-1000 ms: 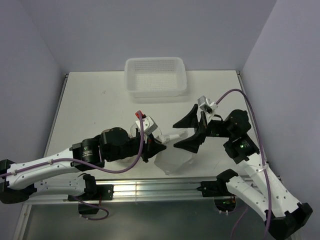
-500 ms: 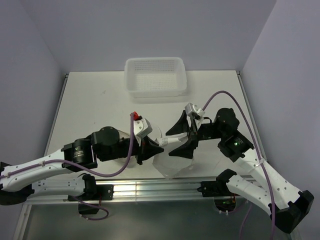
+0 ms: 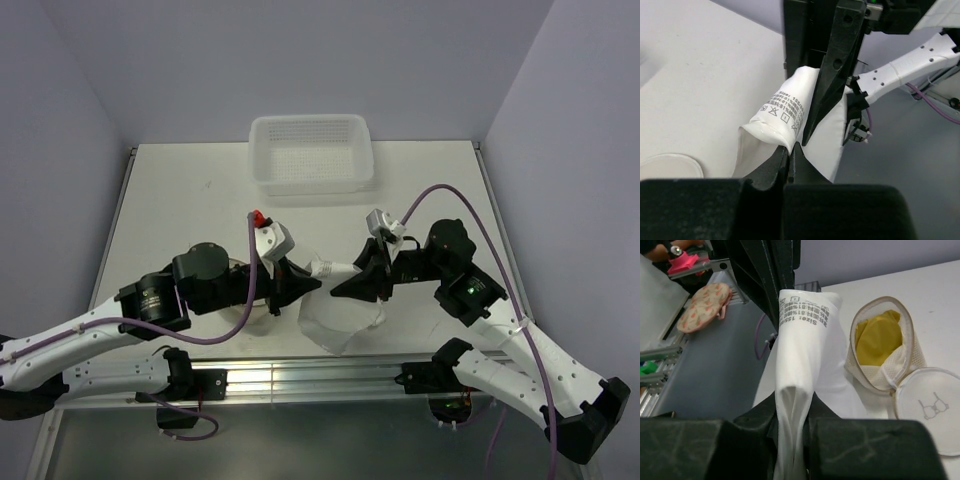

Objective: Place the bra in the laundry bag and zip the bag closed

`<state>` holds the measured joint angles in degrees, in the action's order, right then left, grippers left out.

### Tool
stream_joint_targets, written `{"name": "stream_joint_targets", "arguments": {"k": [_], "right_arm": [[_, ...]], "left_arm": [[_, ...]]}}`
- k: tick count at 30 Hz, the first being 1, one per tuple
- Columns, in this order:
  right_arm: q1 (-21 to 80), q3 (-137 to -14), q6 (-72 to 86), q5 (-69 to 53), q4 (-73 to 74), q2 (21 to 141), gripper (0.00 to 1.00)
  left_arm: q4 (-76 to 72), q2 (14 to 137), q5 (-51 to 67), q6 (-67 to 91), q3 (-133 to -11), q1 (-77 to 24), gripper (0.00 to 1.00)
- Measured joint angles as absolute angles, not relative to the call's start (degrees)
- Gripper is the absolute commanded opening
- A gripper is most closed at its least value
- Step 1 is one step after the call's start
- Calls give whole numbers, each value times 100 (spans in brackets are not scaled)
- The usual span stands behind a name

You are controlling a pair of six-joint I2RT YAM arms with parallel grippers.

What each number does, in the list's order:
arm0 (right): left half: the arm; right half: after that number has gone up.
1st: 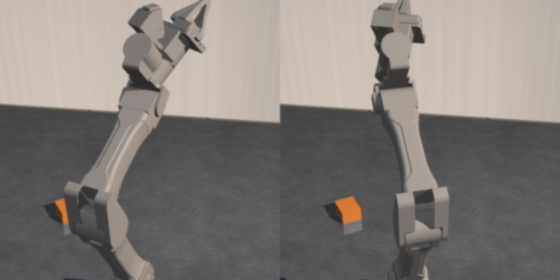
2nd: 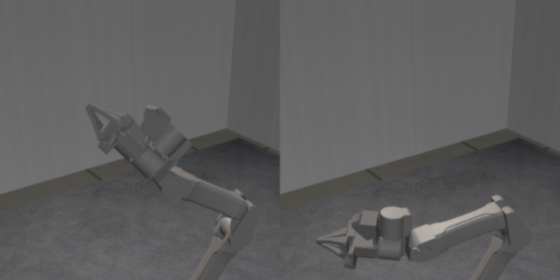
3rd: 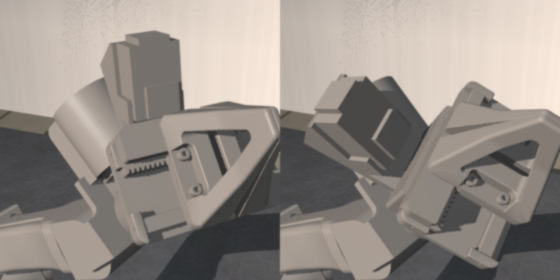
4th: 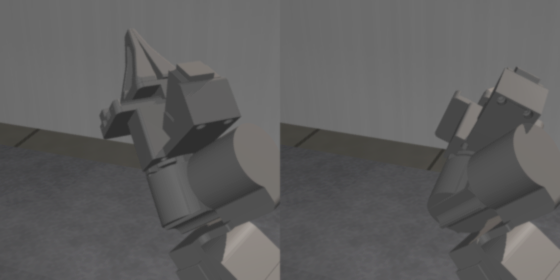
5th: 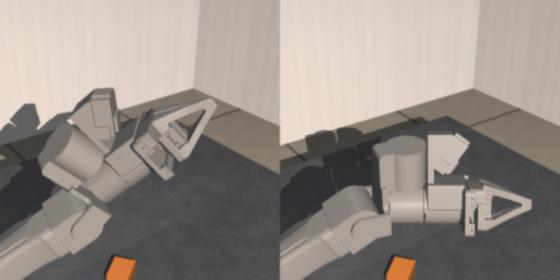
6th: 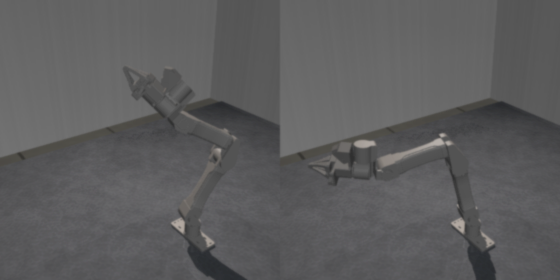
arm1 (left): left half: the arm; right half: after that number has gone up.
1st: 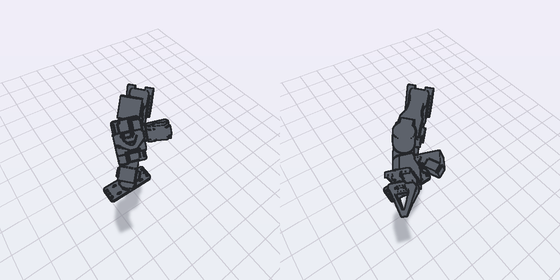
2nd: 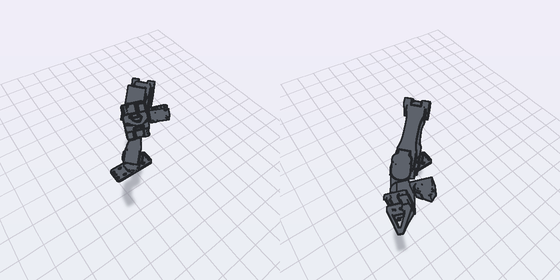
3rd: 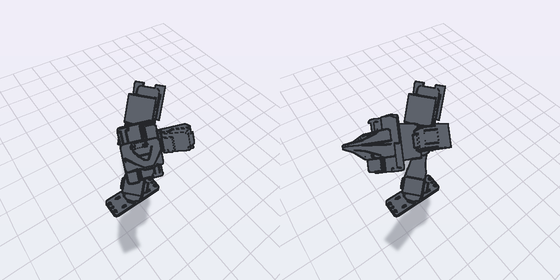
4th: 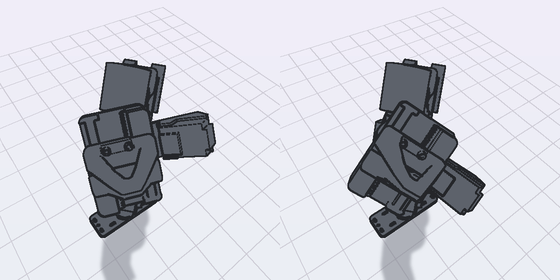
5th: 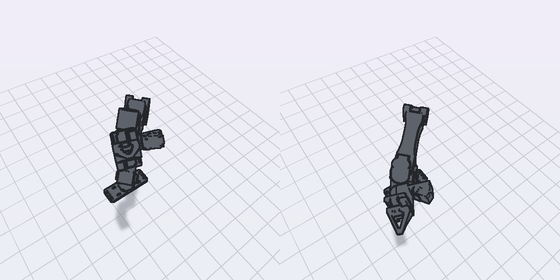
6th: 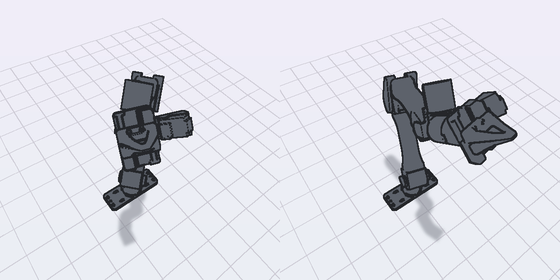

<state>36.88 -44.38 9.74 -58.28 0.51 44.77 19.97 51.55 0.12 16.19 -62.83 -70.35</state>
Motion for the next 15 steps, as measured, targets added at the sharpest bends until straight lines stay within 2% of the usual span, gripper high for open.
{"name": "stream_joint_targets", "arguments": {"k": [1, 3, 4, 7, 11, 13, 15], "right_arm": [[3688, -4438, 958, -5774, 45, 4482, 6], [3688, -4438, 1009, -5601, 54, 4484, 0], [3688, -4438, 1017, -5520, 62, 4484, 0], [3688, -4438, 1087, -5168, 40, 4508, 0], [3688, -4436, 1321, -4598, -231, 4646, 0], [3688, -4436, 1463, -4355, -456, 4772, 0], [3688, -4436, 1592, -4123, -692, 4960, 0]], "left_arm": [[1997, 5155, -3, 1623, -6283, -6967, 19], [1997, 5155, -176, 1656, -6283, -6890, 34], [2001, 5148, -309, 1688, -6285, -6860, 47], [2156, 5142, -1048, 1876, -6366, -6790, 62], [2703, 5068, -2309, 2390, -6536, -6584, 64], [3142, 4954, -2971, 2845, -6560, -6361, 58], [3645, 4823, -3551, 3365, -6545, -6110, 55]]}}
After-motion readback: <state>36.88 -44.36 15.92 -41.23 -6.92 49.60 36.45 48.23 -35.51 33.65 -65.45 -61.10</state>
